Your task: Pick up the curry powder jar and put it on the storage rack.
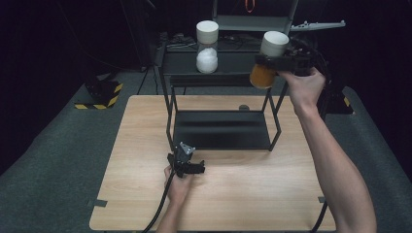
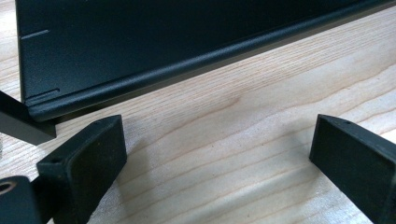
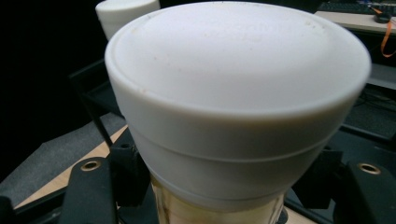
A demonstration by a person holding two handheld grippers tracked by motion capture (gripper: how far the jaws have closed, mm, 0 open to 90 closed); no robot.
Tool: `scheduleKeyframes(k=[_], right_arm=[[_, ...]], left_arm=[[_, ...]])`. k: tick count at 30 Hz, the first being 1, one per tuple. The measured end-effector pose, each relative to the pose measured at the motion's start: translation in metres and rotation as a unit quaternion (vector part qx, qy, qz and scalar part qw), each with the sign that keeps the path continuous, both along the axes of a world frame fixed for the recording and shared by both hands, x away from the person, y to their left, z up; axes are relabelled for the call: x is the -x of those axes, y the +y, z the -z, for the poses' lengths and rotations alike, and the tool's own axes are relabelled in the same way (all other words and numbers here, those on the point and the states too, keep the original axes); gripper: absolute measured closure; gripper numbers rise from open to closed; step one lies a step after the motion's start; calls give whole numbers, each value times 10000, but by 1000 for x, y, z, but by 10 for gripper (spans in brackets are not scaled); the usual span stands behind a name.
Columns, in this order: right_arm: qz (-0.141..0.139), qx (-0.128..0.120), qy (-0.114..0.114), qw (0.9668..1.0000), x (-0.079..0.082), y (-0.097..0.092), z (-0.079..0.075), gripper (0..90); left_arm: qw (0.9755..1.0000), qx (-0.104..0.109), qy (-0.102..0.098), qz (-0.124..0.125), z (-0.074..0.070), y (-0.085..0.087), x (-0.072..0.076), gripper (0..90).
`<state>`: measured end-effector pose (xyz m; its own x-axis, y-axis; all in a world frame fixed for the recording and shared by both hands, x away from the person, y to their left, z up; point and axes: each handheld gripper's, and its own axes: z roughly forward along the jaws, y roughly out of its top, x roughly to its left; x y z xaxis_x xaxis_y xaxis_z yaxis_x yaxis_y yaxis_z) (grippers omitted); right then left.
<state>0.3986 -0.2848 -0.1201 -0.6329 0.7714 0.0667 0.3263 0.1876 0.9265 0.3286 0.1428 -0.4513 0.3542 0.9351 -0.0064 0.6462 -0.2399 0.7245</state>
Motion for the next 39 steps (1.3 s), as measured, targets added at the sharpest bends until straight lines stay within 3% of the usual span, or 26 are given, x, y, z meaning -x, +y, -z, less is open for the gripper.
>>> scheduleKeyframes(k=[9,21,29,39], right_arm=[[449,134,42,9989,-16,22,-14,336],[1029,273,103,9943,-38,51,-9,338],[1156,403,45,9925,-48,63,-6,339],[1290,329,61,9911,-55,68,1,339]], left_arm=[[10000,-4,5,7,0,0,0,36],[10000,5,-4,8,0,0,0,36],[10000,-2,-5,11,0,0,0,35],[10000,0,-2,13,0,0,-1,34]])
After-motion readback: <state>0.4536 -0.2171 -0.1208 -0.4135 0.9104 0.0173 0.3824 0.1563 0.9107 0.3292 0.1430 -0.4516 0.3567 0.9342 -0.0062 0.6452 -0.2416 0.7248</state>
